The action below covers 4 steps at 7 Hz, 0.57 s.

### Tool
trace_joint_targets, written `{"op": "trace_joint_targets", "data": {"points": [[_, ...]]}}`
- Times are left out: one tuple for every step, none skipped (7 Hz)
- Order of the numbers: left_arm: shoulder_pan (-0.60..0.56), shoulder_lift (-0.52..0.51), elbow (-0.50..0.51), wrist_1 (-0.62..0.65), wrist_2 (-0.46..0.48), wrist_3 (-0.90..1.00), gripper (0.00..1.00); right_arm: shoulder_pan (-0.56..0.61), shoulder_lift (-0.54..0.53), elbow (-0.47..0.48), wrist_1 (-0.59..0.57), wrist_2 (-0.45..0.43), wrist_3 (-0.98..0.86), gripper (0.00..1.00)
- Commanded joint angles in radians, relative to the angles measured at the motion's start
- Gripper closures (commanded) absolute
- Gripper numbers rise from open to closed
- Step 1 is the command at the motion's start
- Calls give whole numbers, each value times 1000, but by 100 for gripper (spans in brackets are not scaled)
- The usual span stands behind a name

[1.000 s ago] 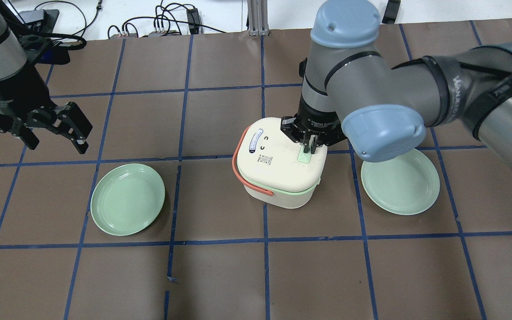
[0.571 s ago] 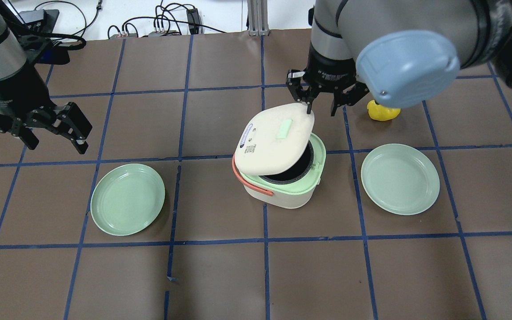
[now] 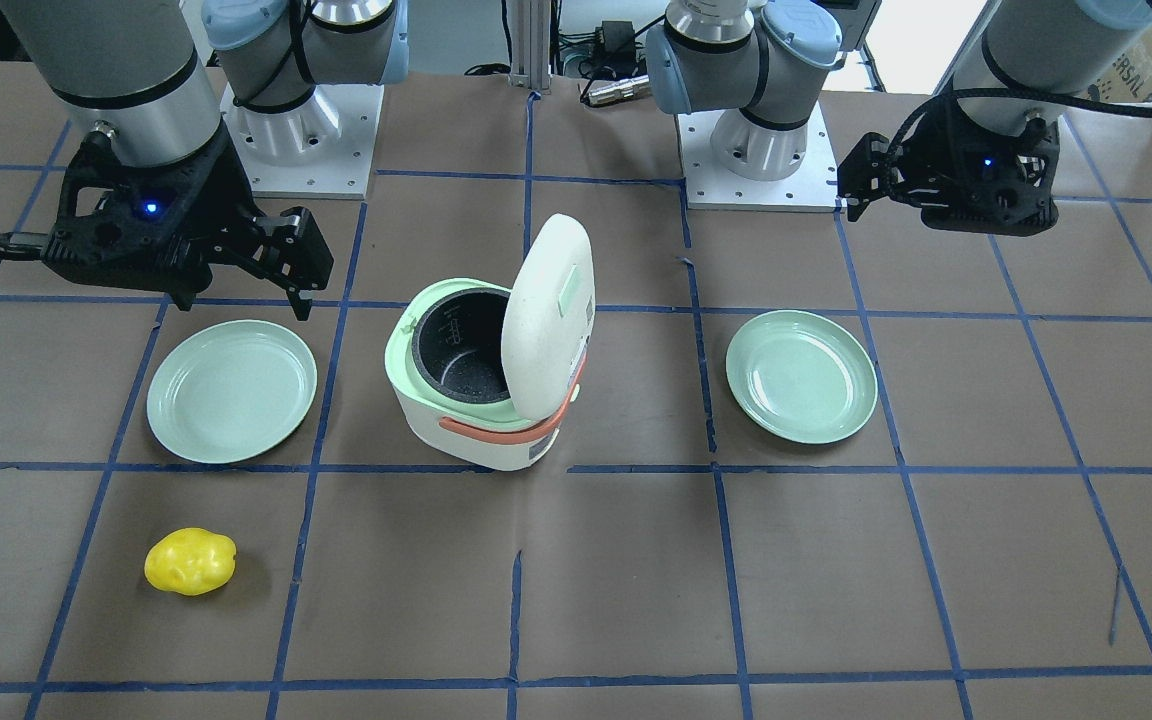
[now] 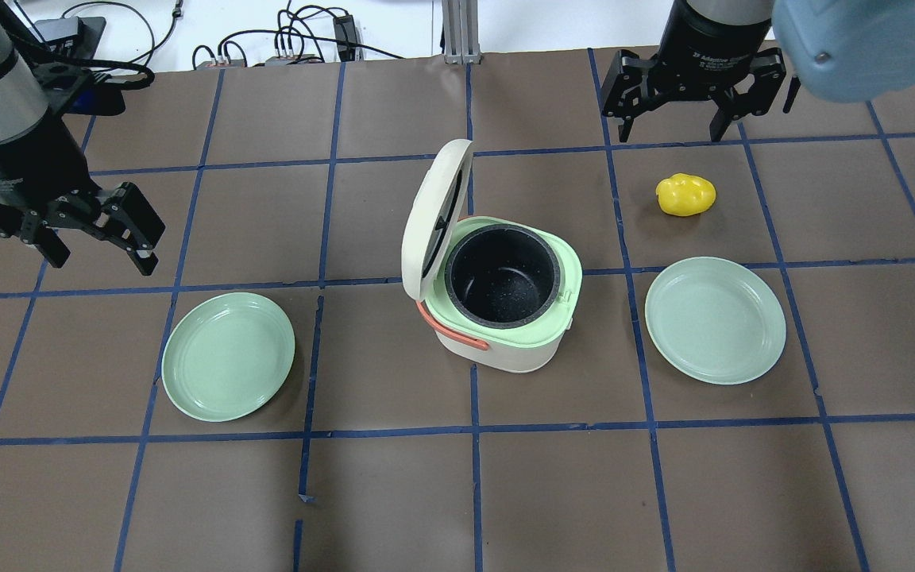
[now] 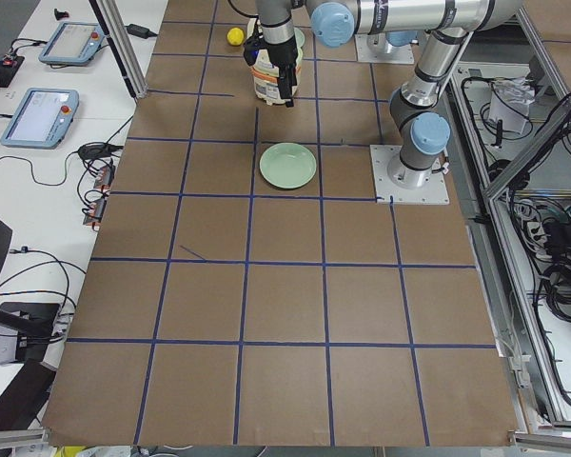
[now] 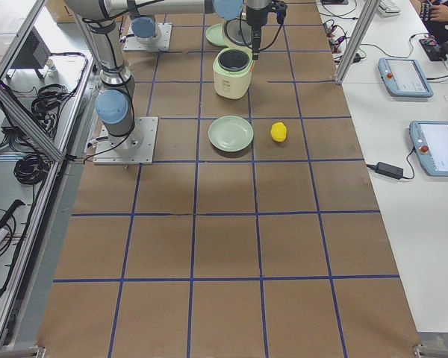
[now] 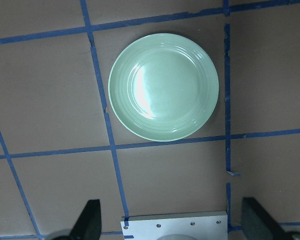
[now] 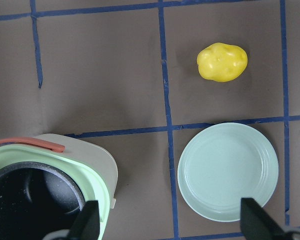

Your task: Press rice cooker button

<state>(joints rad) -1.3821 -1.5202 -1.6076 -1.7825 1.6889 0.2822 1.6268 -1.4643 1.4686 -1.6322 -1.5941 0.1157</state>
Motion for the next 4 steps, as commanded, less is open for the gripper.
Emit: {"op": "trace_joint_targets", "data": {"points": [[0, 0, 0, 0, 0, 0, 0, -2, -8, 19, 2, -1, -36, 0], [0, 0, 0, 0, 0, 0, 0, 5, -33, 54, -1, 3, -34, 0], [0, 0, 0, 0, 0, 0, 0, 4, -57, 97, -17, 8, -34, 0], [0, 0, 0, 0, 0, 0, 0, 2, -62, 108, -24, 17, -34, 0]]}}
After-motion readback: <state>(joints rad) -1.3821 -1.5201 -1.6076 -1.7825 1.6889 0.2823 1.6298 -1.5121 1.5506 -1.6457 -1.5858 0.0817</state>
